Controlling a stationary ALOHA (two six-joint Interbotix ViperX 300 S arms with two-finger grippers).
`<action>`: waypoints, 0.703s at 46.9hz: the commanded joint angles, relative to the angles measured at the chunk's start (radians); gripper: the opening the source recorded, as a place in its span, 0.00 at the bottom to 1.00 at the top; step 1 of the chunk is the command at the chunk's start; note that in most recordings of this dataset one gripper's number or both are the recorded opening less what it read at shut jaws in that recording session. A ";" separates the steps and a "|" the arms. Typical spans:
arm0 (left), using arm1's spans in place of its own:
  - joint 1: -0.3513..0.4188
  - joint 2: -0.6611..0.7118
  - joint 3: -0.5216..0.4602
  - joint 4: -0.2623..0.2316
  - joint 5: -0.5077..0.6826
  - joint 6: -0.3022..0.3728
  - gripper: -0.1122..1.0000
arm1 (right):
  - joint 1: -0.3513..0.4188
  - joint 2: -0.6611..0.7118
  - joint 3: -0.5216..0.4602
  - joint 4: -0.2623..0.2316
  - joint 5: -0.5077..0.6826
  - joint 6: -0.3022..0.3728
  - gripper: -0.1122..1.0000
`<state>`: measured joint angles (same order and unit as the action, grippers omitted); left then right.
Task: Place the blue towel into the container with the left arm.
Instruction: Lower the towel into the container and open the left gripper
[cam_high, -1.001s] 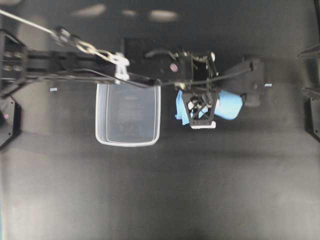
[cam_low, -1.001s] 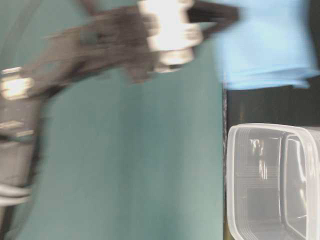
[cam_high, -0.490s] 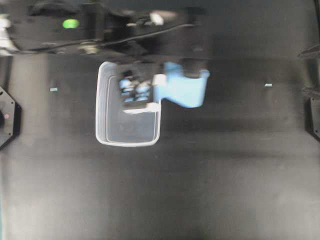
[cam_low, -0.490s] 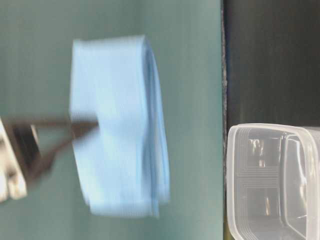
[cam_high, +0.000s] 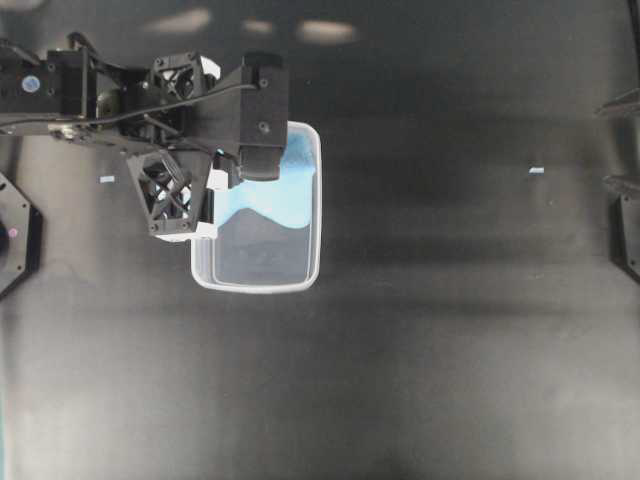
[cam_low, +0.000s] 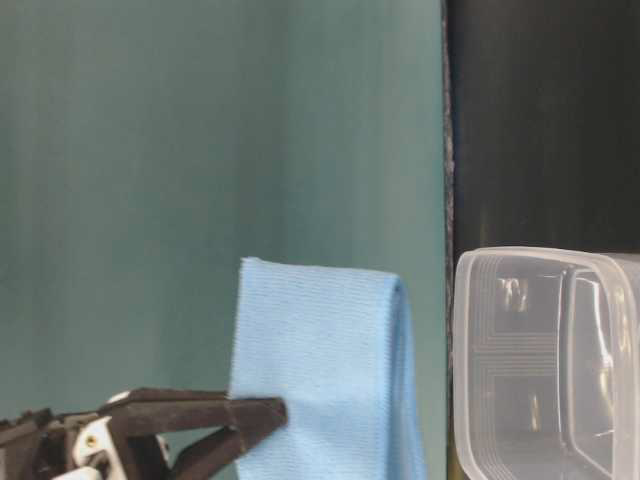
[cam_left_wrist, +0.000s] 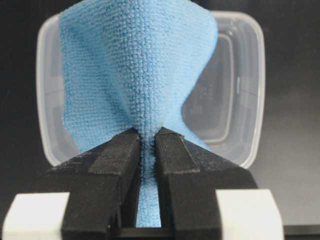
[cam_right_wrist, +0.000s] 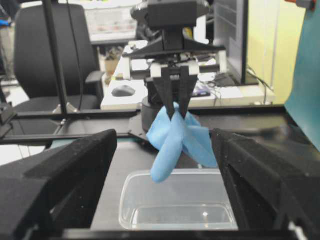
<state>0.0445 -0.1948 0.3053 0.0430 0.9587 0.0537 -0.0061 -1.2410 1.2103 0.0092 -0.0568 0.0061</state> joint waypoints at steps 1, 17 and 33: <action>-0.005 -0.020 -0.002 0.005 -0.023 0.011 0.15 | -0.002 0.008 -0.008 0.003 -0.012 -0.002 0.77; -0.006 -0.006 0.041 0.003 -0.087 0.020 0.15 | -0.002 0.009 -0.008 0.003 -0.012 0.000 0.77; 0.000 -0.011 0.086 0.003 -0.138 0.012 0.61 | -0.002 0.009 -0.008 0.003 -0.014 0.000 0.77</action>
<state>0.0414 -0.1871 0.3881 0.0430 0.8376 0.0706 -0.0061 -1.2395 1.2103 0.0092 -0.0583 0.0061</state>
